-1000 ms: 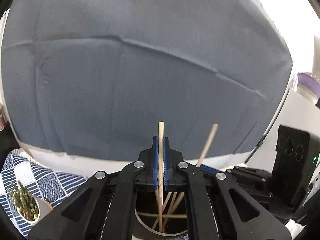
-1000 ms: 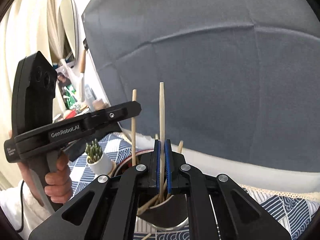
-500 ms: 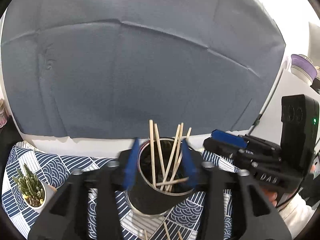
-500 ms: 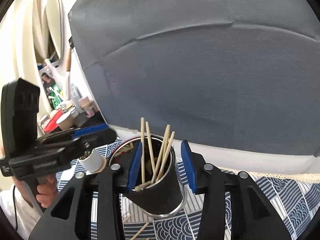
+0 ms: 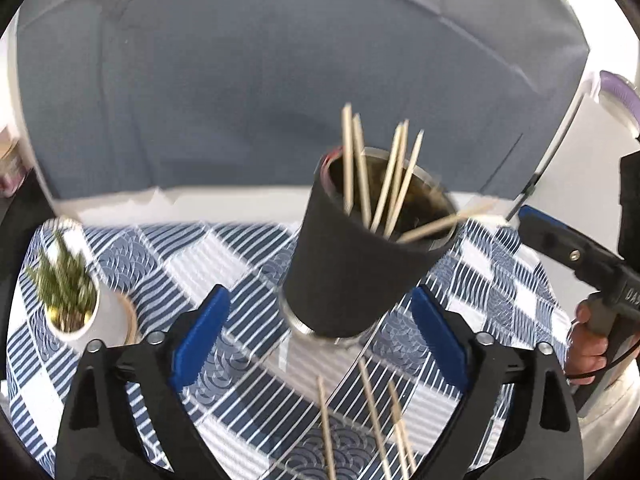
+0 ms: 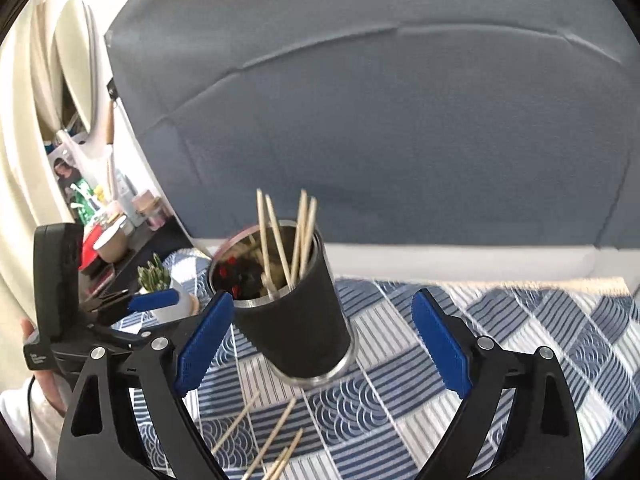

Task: Organize utensils
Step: 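Open both grippers and move them back down to the loose sticks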

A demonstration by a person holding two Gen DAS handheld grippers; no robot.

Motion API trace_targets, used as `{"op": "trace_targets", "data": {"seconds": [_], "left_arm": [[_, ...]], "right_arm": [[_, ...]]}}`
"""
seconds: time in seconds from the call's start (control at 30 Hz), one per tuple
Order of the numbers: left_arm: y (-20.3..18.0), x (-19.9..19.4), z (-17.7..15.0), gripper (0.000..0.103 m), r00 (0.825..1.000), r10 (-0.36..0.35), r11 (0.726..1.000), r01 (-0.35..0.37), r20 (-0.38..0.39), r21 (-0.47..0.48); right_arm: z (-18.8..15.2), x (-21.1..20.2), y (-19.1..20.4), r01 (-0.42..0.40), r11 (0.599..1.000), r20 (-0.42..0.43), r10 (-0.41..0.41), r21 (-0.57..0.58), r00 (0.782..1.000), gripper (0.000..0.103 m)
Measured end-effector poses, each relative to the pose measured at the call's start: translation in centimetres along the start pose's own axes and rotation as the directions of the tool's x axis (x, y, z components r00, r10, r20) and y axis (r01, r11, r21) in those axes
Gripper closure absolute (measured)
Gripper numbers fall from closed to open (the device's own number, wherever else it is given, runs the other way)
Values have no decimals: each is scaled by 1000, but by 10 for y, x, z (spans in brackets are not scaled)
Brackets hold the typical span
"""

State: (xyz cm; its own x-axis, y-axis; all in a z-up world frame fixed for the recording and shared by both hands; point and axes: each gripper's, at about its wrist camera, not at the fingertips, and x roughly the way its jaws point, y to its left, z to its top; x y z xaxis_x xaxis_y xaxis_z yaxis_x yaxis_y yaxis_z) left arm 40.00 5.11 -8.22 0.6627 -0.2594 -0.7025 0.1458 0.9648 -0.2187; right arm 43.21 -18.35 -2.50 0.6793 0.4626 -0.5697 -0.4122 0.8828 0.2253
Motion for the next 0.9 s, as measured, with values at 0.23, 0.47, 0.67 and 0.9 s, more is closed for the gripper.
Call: {"op": "trace_targets", "data": {"seconds": [0.23, 0.47, 0.67, 0.9], "left_arm": [[16, 5, -36, 6, 992, 5, 1000, -7, -124, -19], [19, 3, -73, 6, 973, 25, 1000, -25, -229, 5], [5, 8, -98, 6, 956, 36, 995, -7, -290, 99], [3, 17, -121, 6, 933, 54, 992, -9, -357, 125]], "right_arm": [[-43, 3, 1, 62, 998, -115, -58, 25, 992, 16], [-96, 6, 8, 108, 994, -264, -100, 17, 959, 16], [-134, 10, 20, 131, 991, -340, -122, 2, 932, 16], [-165, 16, 39, 122, 992, -433, -126, -36, 893, 16]]}}
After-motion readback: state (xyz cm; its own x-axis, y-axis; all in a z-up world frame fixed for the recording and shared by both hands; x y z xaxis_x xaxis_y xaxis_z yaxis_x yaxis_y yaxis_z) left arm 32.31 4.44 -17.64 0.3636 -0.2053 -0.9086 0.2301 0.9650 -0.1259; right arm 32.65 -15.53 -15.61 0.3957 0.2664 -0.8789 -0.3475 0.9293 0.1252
